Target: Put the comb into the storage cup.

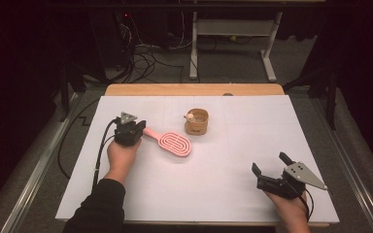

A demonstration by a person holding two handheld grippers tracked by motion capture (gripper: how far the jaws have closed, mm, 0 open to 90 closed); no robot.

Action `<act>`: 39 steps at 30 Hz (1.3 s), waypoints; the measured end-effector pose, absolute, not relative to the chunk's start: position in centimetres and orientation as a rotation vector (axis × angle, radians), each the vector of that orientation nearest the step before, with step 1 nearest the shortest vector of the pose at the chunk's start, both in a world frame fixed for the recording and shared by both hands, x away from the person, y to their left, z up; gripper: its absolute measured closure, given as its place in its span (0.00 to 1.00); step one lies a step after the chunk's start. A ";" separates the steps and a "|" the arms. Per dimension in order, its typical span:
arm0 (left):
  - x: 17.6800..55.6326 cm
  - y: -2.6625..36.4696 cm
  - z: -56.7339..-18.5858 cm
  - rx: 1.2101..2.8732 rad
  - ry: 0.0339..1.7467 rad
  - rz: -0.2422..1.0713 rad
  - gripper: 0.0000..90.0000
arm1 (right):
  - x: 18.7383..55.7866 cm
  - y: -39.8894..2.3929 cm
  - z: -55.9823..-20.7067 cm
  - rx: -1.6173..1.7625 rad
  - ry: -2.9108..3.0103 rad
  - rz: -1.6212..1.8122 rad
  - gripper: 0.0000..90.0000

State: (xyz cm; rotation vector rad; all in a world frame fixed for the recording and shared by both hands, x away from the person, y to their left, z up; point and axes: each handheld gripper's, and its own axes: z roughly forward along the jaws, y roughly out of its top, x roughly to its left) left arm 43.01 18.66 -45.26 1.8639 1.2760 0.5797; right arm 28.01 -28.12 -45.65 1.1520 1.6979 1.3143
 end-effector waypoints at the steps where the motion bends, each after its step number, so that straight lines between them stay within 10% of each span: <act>1: 43.2 18.5 -45.3 1.871 1.276 0.583 0.99 | 28.0 -28.1 -45.6 1.155 1.696 1.318 0.00; 39: 41.6 17.4 -45.6 2.055 1.291 0.478 0.99 | 27.7 -29.0 -45.1 1.179 1.644 1.371 0.00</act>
